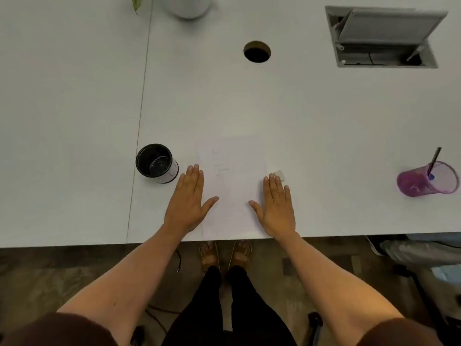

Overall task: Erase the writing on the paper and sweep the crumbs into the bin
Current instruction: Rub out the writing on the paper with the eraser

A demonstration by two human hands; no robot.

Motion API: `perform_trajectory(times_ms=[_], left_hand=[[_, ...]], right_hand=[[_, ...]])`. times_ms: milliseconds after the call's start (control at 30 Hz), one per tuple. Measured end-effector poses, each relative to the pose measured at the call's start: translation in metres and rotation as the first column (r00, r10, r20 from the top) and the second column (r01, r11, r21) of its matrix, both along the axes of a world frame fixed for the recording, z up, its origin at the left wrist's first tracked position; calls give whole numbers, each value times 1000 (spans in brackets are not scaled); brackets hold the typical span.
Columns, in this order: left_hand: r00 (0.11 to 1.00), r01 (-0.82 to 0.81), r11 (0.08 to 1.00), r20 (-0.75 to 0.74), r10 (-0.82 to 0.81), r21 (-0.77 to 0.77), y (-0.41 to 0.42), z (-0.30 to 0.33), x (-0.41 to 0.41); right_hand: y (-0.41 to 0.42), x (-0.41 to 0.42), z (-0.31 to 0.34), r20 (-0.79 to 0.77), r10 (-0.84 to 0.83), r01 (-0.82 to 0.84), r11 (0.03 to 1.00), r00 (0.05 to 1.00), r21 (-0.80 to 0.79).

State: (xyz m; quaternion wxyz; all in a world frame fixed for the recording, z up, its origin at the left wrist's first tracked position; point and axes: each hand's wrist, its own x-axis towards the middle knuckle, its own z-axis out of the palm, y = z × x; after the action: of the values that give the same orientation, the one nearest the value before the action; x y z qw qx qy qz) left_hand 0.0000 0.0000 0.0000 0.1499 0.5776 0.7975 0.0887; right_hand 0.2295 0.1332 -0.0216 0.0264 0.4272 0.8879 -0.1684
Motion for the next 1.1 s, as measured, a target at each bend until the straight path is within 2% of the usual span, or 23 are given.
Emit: perform_trajectory(times_ms=[133,200,367,500,633,767,900,1100], left_hand=[[996,-84,994,30,86,-72,-14,-18,2],[994,-96,993,39,99,-72,-17,-28,1],[987,-113,989,106,123,-99,-12,-44,0],[990,-100,989,84,110,-114,-1,-52,4],[993,-106,990,33,110,-95,2,-58,10],[994,-110,991,4,110,-75,1,-62,11],[995,-102,991,-2,102,-87,1,-62,12],[995,-97,990,-23,95,-101,2,-61,12]], right_hand=[[-15,9,-15,118,23,-17,998,993,-53],[-18,11,-19,131,24,-18,999,991,-44],[-24,13,-17,150,14,-5,998,989,-59],[-31,20,-15,156,22,-13,998,987,-58],[-30,23,-15,98,4,1,999,995,-53],[-7,12,-7,-65,-211,211,977,975,-1],[30,-10,-6,-154,-464,476,878,872,52],[57,-25,-14,-237,-542,560,829,806,8]])
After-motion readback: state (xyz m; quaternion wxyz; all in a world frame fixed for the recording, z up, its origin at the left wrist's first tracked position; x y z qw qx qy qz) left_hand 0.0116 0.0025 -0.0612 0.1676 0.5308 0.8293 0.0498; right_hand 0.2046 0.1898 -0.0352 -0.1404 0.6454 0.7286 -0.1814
